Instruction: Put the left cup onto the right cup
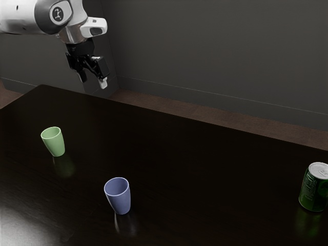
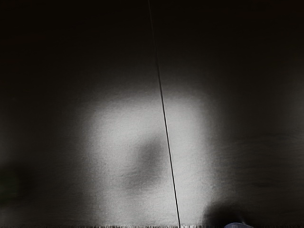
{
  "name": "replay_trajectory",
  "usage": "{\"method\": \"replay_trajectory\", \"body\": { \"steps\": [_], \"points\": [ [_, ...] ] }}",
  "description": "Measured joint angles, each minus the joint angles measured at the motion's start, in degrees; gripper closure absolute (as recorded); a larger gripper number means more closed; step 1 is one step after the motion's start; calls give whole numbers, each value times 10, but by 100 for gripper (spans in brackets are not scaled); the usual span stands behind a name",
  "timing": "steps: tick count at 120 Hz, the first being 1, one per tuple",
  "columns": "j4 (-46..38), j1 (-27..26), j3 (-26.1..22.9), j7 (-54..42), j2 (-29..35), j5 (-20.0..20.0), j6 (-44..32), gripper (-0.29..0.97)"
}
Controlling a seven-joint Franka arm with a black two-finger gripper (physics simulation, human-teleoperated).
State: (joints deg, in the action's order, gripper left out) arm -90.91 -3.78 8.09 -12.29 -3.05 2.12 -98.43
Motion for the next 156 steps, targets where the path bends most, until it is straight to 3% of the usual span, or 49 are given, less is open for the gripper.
{"method": "replay_trajectory", "body": {
  "steps": [49, 81, 115, 156],
  "points": [
    [-22, -4, 5, -5, 2, 0, 6, 0],
    [-78, -34, 91, -16, 11, -5, 4, 0],
    [-133, 72, 107, -49, -8, -25, -52, 0],
    [-132, 89, 107, -78, -122, -20, -169, 0]
  ]
}}
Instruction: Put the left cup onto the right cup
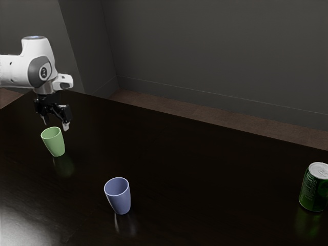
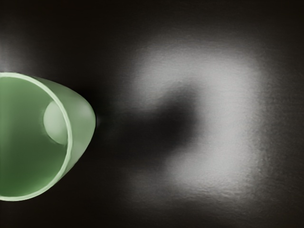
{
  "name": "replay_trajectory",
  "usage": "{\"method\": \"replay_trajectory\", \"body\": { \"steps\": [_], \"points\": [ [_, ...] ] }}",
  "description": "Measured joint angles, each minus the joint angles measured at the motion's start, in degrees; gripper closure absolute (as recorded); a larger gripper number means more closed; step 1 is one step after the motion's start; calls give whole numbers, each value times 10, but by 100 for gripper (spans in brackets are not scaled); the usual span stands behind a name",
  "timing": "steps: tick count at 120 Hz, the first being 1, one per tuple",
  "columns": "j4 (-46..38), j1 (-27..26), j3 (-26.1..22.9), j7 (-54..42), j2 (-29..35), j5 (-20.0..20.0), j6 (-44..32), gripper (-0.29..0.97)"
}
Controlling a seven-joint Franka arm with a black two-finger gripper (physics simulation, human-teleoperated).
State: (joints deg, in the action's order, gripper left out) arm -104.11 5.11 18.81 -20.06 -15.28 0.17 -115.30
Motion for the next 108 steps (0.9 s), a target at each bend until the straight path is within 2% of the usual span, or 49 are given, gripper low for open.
{"method": "replay_trajectory", "body": {
  "steps": [18, 84, 90, 108],
  "points": [
    [4, 10, 0, -8, -44, 9, -39, 0],
    [24, 32, -1, -32, -126, 28, -119, 0],
    [24, 32, -1, -33, -127, 29, -121, 8],
    [24, 35, -1, -37, -127, 47, -125, 46]
  ]
}}
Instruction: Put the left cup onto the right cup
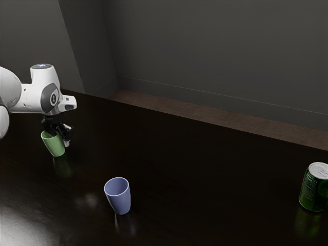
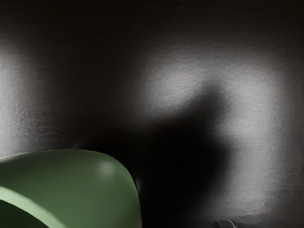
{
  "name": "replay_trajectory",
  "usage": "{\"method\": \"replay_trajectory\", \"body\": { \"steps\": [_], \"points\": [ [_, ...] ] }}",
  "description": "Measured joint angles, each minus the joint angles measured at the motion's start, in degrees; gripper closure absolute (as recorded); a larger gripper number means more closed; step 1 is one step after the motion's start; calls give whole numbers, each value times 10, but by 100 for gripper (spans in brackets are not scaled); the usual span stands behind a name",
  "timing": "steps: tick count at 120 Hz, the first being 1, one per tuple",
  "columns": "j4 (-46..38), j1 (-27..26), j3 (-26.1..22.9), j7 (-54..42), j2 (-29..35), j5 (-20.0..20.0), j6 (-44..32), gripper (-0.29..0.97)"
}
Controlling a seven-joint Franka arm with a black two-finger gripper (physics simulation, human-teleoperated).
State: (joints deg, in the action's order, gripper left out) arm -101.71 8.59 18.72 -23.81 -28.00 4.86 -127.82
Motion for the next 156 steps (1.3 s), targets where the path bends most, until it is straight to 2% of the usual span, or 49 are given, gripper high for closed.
{"method": "replay_trajectory", "body": {
  "steps": [11, 25, 69, 83, 103, 134, 145, 156],
  "points": [
    [0, 2, 0, -3, 0, 11, -1, 60],
    [0, 2, 0, -7, 1, 17, -2, 69],
    [-7, 3, 1, -15, 39, 21, 9, 77],
    [-28, -4, -3, -14, 93, 19, 33, 78],
    [-97, -52, -5, -1, 184, 10, 51, 78],
    [-195, -149, -4, 61, 322, -61, 65, 78],
    [-225, -155, -5, 85, 359, -82, 69, 78],
    [-237, -153, -31, 106, 378, -96, 83, 78]
  ]
}}
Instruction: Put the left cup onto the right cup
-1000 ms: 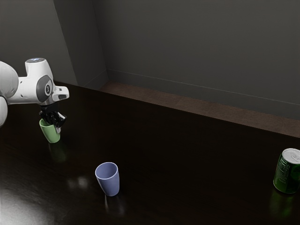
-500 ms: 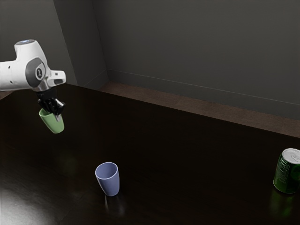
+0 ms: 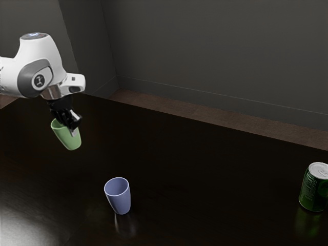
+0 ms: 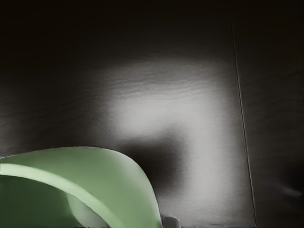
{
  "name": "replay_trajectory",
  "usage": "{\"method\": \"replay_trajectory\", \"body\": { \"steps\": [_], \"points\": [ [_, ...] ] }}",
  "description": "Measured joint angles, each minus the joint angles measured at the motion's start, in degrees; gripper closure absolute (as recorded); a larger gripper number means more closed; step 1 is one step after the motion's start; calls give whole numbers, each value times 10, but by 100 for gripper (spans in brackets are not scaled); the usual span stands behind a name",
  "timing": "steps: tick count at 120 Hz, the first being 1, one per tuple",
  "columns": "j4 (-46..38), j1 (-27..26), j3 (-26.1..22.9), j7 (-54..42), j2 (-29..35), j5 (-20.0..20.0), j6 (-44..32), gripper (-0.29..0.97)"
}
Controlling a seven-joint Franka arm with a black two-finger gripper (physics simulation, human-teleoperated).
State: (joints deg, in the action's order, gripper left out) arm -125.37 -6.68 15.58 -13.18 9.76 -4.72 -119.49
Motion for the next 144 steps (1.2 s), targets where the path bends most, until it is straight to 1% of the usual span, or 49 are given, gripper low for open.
{"method": "replay_trajectory", "body": {
  "steps": [15, 34, 48, 73, 88, 102, 144],
  "points": [
    [-20, -10, -38, 25, 32, -8, 12, 78],
    [-53, -47, -52, 58, 66, -11, 19, 78],
    [-69, -75, -67, 84, 73, -11, 19, 78],
    [-87, -88, -101, 125, 74, -10, 19, 78],
    [-95, -88, -140, 144, 65, -4, 17, 78],
    [-94, -88, -163, 159, 55, 6, 9, 78],
    [-89, -88, -169, 191, 20, 13, -27, 78]
  ]
}}
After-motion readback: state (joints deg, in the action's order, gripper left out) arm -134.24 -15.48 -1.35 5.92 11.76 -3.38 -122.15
